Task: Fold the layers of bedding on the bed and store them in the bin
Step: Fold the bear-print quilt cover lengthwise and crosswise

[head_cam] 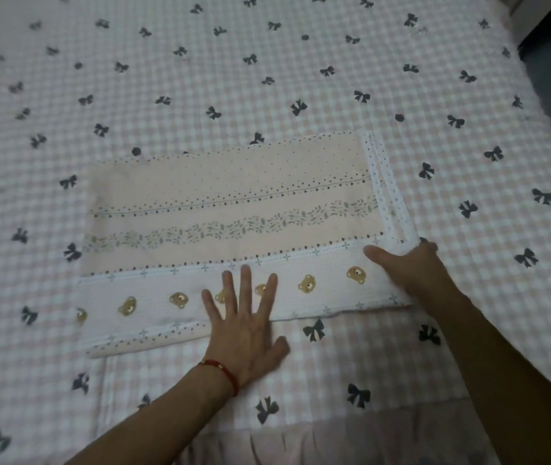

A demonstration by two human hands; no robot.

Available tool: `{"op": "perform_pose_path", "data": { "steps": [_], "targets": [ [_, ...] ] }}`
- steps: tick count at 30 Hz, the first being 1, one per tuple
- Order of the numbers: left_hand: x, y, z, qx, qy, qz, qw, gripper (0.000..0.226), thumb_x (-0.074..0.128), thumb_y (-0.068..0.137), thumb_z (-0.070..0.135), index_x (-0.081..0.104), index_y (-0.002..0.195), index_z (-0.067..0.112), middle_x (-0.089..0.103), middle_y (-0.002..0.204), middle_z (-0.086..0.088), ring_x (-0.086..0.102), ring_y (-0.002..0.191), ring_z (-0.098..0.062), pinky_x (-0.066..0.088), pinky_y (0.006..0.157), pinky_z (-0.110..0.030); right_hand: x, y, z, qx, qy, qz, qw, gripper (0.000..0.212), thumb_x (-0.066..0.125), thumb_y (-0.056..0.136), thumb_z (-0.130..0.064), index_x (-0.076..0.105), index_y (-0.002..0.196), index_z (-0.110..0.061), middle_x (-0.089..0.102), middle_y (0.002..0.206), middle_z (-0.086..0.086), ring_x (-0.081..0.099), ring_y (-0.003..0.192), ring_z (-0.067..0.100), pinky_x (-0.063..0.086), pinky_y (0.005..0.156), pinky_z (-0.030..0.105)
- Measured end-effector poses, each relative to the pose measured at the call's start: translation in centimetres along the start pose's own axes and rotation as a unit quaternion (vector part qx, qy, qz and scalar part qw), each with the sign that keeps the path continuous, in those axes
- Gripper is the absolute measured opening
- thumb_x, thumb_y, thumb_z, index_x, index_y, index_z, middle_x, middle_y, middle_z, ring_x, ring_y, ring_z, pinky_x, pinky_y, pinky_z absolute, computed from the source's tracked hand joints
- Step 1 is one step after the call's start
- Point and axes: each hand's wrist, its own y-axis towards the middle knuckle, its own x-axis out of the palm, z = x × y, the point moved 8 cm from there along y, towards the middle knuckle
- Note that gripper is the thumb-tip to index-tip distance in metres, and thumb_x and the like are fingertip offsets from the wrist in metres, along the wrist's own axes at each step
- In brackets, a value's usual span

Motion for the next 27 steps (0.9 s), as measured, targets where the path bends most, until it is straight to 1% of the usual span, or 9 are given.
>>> {"op": "perform_pose_path", "data": {
  "steps": [4,7,10,12,15,18,21,23,27],
  "targets": [
    [-2.2,3.1,-0.1,0.024,-0.024,-0.012,0.999,0.083,0.014,0.092,0.071,-0.015,0.159,0.031,-0.028,0.164,-0.004,-0.024,0.151,-0.035,-0.006,0.117,-0.069,-0.3,-0.2,1.0,0.018,0.127,0.015,0.992,0.129,0.096,0.029,-0.068,0.052,0.138,-0.014,0.068,0.126,0.012,0.07,0.105,0.035,0.06,0.08,0.058],
    [-1.5,4.8,-0.9,0.011,-0.074,-0.148,0.986,0.081,0.026,0.098,0.068,-0.016,0.158,0.034,-0.033,0.162,0.0,-0.029,0.15,-0.031,-0.012,0.118,-0.065,1.0,-3.3,-2.2,0.031,0.218,-0.039,0.975,0.085,0.094,0.055,-0.045,0.065,0.127,-0.011,0.076,0.11,0.015,0.075,0.096,0.037,0.06,0.076,0.057],
    [-6.1,4.4,-1.3,0.004,-0.231,-0.123,0.965,0.067,0.044,0.101,0.049,0.019,0.16,0.03,0.005,0.169,0.001,0.005,0.155,-0.026,0.01,0.124,-0.052,1.9,-6.1,-7.3,-0.059,0.197,-0.037,0.978,0.042,0.081,0.083,-0.025,0.069,0.12,-0.011,0.077,0.105,0.011,0.074,0.096,0.034,0.061,0.079,0.05],
    [-9.0,3.5,-3.1,-0.047,-0.429,-0.097,0.897,0.052,0.05,0.1,0.044,0.042,0.15,0.034,0.035,0.16,0.006,0.034,0.146,-0.018,0.029,0.119,-0.039,3.2,-8.2,-11.0,-0.136,0.125,-0.025,0.982,0.03,0.079,0.086,-0.025,0.07,0.114,-0.018,0.077,0.103,0.005,0.074,0.095,0.03,0.061,0.083,0.051],
    [-12.5,1.8,-7.3,-0.123,-0.639,-0.071,0.756,0.036,0.054,0.097,0.046,0.065,0.128,0.031,0.066,0.13,0.005,0.062,0.12,-0.018,0.05,0.106,-0.046,7.3,-12.9,-17.3,-0.269,-0.059,-0.014,0.961,0.021,0.077,0.085,-0.032,0.07,0.1,-0.02,0.075,0.093,-0.005,0.072,0.085,0.021,0.061,0.077,0.043],
    [-14.6,0.5,-12.3,-0.144,-0.77,-0.041,0.621,0.046,0.049,0.1,0.047,0.068,0.126,0.014,0.072,0.118,-0.008,0.068,0.109,-0.031,0.055,0.096,-0.051,14.7,-19.1,-22.0,-0.387,-0.202,-0.053,0.898,0.028,0.071,0.086,-0.041,0.067,0.108,-0.025,0.069,0.097,-0.012,0.065,0.085,0.01,0.056,0.073,0.031],
    [-14.7,-0.4,-18.9,-0.164,-0.823,0.015,0.543,0.06,0.054,0.093,0.057,0.065,0.131,0.013,0.067,0.126,-0.011,0.064,0.108,-0.031,0.054,0.087,-0.044,24.4,-22.7,-21.8,-0.443,-0.279,-0.12,0.844,0.05,0.062,0.087,-0.054,0.055,0.131,-0.032,0.067,0.117,-0.009,0.064,0.101,0.016,0.054,0.088,0.036],
    [-13.2,-1.2,-23.3,-0.203,-0.804,0.024,0.558,0.073,0.065,0.083,0.069,0.061,0.138,0.021,0.056,0.144,-0.007,0.058,0.127,-0.032,0.05,0.102,-0.046,30.7,-23.5,-19.6,-0.392,-0.262,-0.211,0.856,0.068,0.054,0.089,-0.063,0.039,0.146,-0.03,0.06,0.135,-0.003,0.059,0.12,0.021,0.05,0.1,0.04],
    [-9.0,-2.3,-26.9,-0.26,-0.581,0.027,0.77,0.073,0.071,0.078,0.068,0.055,0.137,0.03,0.065,0.132,0.005,0.066,0.115,-0.022,0.051,0.102,-0.046,35.5,-23.0,-15.0,-0.407,-0.365,-0.18,0.818,0.06,0.036,0.1,-0.06,0.044,0.145,-0.022,0.05,0.135,0.002,0.047,0.126,0.024,0.041,0.106,0.042]
  ]
}}
